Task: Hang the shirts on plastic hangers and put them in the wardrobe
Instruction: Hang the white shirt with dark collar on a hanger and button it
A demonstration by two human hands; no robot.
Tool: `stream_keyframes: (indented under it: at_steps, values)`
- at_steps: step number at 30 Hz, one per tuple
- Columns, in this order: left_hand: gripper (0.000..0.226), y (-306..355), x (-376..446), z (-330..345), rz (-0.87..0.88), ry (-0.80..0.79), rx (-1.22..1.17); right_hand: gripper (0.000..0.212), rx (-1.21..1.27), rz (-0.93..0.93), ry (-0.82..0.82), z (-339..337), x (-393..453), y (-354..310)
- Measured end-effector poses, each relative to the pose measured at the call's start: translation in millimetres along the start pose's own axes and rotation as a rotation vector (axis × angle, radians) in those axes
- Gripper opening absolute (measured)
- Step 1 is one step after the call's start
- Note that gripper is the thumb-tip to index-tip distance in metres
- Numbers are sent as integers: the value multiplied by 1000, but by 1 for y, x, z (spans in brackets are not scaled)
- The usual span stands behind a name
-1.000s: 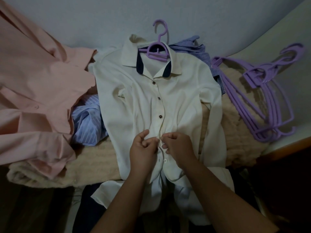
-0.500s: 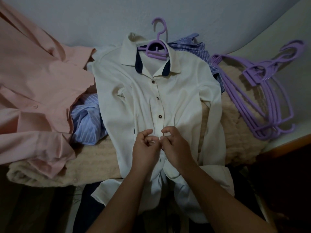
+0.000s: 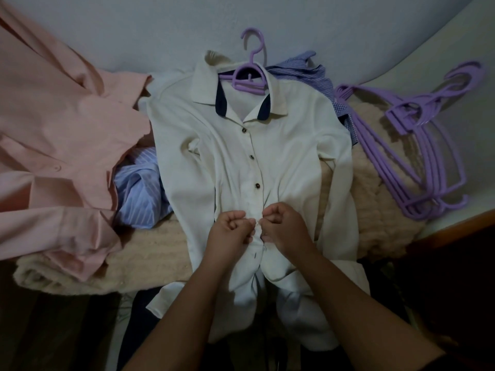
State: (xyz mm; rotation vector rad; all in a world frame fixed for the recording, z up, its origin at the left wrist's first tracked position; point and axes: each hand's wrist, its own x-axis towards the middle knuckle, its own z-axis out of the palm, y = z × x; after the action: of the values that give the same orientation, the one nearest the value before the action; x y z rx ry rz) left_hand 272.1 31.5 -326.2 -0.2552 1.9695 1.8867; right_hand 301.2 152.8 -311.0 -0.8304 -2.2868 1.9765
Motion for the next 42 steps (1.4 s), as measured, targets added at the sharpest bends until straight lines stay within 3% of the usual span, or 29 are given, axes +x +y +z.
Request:
stream_keyframes:
  at_steps: [4,8,11,18,23,29,33,37,42]
  values:
    - [22,9,-3,0,-100,-42,-91,21,-78,-57,-10,-2,-3,-1]
    - [13,5,-22,0,93,128,214,15,-165,-105,55,-5,-16,6]
    - [6,-9,-50,-1,262,109,472,14,-190,-98,114,-10,-33,11]
    - [38,-38,-57,-6,378,57,789,16,-199,-55,92,-2,-57,35]
    - [30,-39,-58,-9,394,87,727,19,-313,-104,102,3,-57,36]
    - [54,-48,-56,-8,393,65,789,27,-325,9,84,13,-51,33]
    - [47,-47,-52,-6,382,72,776,27,-325,43,79,17,-51,28]
    - [35,-40,-53,-8,361,135,592,23,-252,42,56,18,-48,20]
    - [37,-26,-56,-13,258,202,263,27,-80,79,114,22,-46,15]
